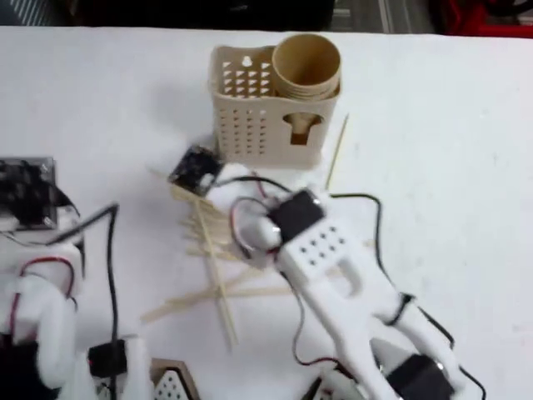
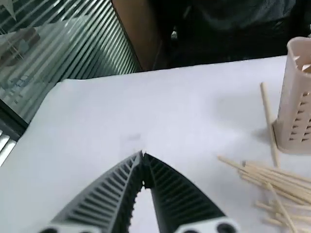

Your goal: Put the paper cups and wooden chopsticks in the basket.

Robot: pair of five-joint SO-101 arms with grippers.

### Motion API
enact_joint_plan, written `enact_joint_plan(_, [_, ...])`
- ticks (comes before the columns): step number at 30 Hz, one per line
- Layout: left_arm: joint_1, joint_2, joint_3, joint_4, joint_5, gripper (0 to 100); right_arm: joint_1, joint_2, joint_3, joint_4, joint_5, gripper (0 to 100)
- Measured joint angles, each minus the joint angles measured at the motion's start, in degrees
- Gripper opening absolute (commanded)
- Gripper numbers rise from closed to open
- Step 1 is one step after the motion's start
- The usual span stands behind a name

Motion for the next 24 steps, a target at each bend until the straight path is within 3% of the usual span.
enact_joint_plan(6, [-0.09,-15.65,25.58,-6.51,0.0,3,-1.05,12.13,-7.12,0.0,0.0,17.6])
enact_joint_plan(11, [-0.44,-26.9,39.3,-8.35,0.0,3,-1.58,21.63,-12.13,0.0,4.75,17.6])
enact_joint_plan(15, [-1.05,-32.88,47.12,-8.35,0.0,2,-1.41,28.48,-16.97,-0.09,5.98,17.6])
enact_joint_plan(24, [-6.68,-32.79,55.56,-13.1,0.88,3,-0.53,44.04,-28.4,-0.18,6.07,17.6])
